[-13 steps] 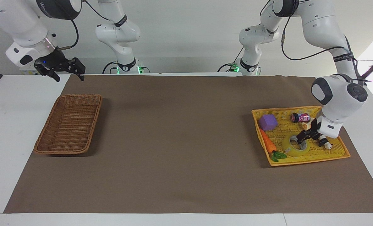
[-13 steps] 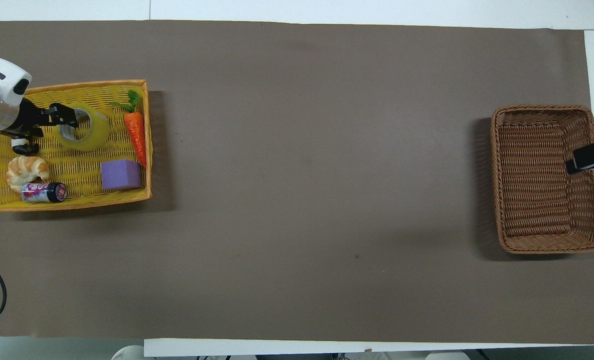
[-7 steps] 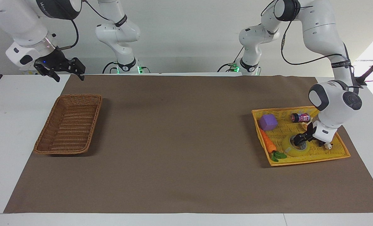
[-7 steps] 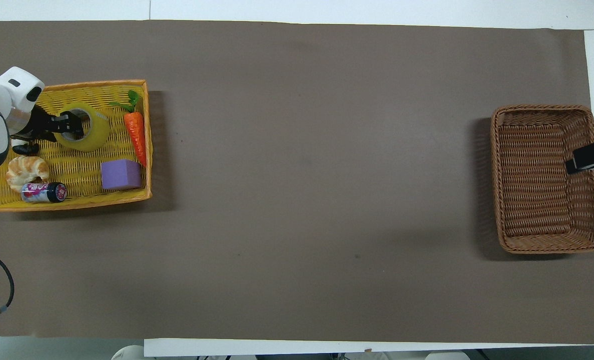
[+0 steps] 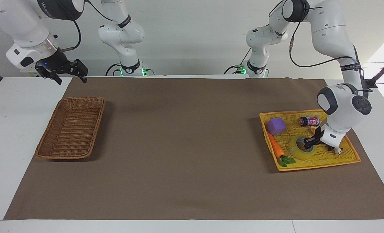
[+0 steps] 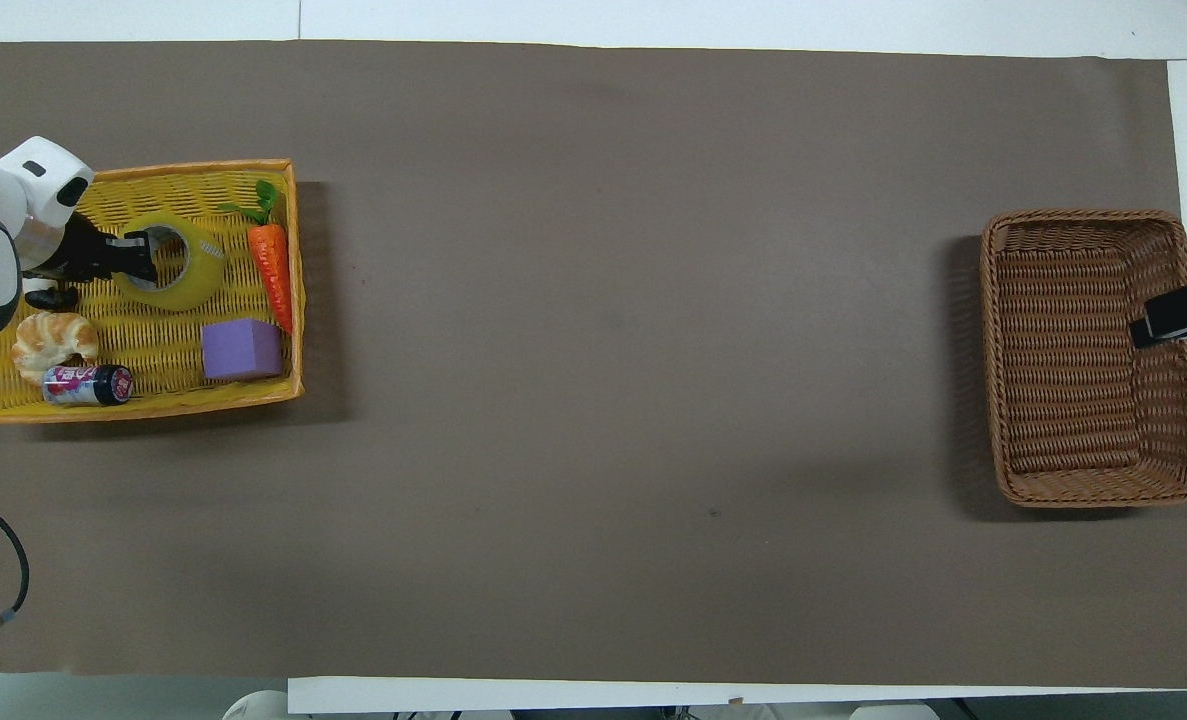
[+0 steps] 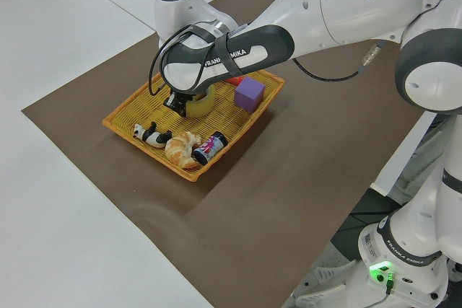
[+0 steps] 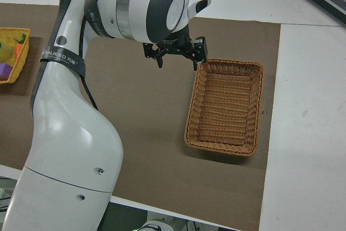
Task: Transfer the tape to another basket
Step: 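Close the left gripper on the tape roll's rim, then lift the tape roll with the left gripper toward the table center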
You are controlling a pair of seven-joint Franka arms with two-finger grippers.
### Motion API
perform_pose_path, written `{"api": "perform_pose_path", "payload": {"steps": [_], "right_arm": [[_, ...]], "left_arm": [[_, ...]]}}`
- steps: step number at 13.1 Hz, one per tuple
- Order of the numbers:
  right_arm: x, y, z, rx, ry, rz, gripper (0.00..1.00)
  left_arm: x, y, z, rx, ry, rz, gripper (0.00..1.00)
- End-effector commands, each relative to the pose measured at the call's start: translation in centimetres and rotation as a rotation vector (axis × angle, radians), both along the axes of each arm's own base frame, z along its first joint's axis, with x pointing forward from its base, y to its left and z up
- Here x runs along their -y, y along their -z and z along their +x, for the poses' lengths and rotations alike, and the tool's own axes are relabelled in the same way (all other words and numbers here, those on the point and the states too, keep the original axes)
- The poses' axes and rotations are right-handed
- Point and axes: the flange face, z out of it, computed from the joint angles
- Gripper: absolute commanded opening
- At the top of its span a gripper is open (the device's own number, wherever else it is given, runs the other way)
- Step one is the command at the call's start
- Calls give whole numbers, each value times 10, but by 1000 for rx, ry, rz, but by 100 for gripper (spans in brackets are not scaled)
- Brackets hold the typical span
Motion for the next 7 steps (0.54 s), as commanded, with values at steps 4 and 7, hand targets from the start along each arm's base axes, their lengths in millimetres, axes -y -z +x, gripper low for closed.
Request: {"api": "perform_pose_path", "payload": {"steps": [4, 7], "right_arm": [[-1, 0, -4, -3, 12, -4, 100], [0, 0, -4, -4, 12, -4, 100]], "left_arm": [[103, -101, 11, -59, 107, -39, 0], [243, -133, -18, -76, 56, -91, 0]]}}
